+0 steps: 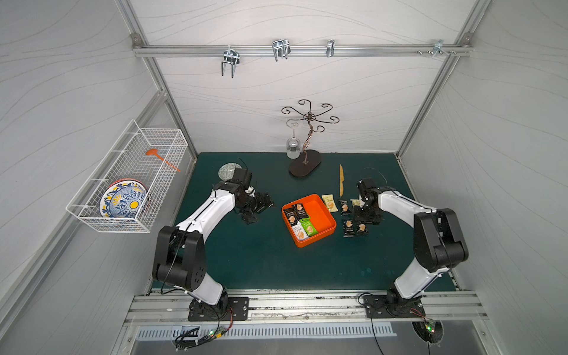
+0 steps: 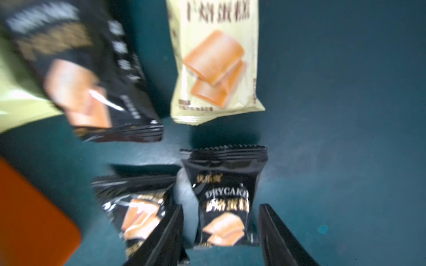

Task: Take the cookies out of the storage box
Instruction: Place the cookie at the center of the board, then adjust the storage box at the center of the board.

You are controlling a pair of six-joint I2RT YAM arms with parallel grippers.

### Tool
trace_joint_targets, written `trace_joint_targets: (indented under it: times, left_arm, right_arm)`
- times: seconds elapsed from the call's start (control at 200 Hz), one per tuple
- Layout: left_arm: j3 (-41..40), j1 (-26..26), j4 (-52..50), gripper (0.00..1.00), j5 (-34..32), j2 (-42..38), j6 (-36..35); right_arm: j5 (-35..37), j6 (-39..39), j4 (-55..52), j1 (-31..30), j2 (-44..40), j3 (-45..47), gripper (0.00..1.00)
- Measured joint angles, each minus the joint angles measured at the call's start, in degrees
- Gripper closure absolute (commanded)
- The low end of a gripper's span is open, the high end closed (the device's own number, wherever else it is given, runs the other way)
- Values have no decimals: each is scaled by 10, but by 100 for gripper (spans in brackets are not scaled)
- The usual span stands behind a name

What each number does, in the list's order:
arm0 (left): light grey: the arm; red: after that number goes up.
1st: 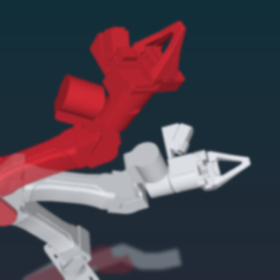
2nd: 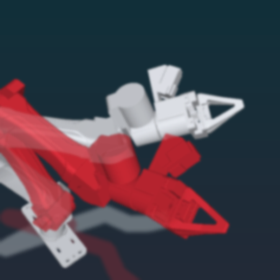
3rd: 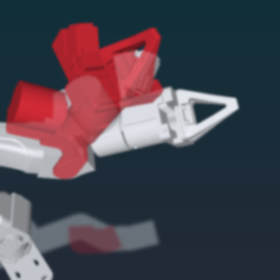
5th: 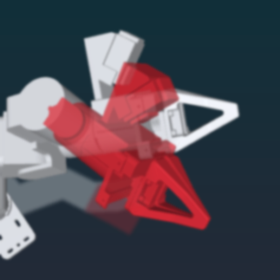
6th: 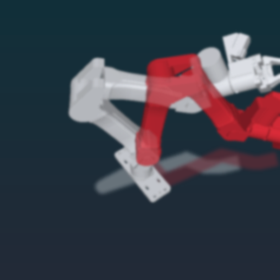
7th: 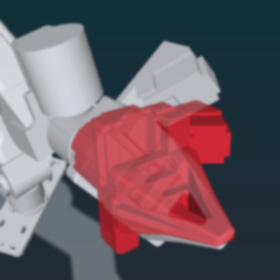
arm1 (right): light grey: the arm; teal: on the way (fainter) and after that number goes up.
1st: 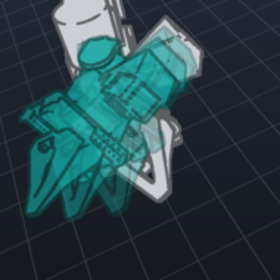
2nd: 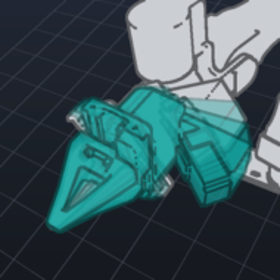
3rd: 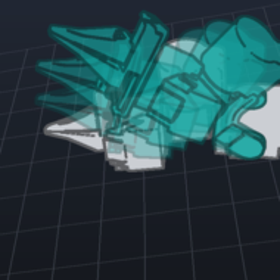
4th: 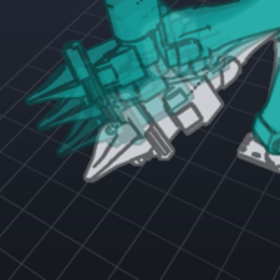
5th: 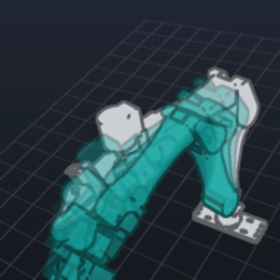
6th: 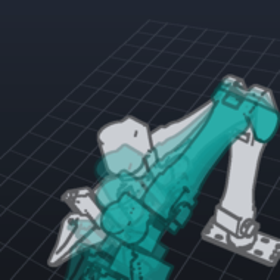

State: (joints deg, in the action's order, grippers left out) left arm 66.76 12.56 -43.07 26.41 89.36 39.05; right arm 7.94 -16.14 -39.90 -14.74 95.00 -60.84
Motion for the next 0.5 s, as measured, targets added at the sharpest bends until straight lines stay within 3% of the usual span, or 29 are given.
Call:
trace_joint_targets:
  times: [0.11, 0.18, 0.22, 0.5]
  left_arm:
    - [0, 0, 0, 3, -1, 0, 2]
    - [0, 0, 0, 3, -1, 0, 3]
    - [0, 0, 0, 3, -1, -1, 3]
    - [-5, 0, -1, 3, -9, -22, 2]
  right_arm:
    - [-27, -1, -7, -5, -32, -14, 67]
    - [-48, 6, -4, -13, -36, -28, 92]
    - [-58, 9, -1, -21, -35, -34, 100]
    - [-112, 16, 22, -83, 31, -66, 100]
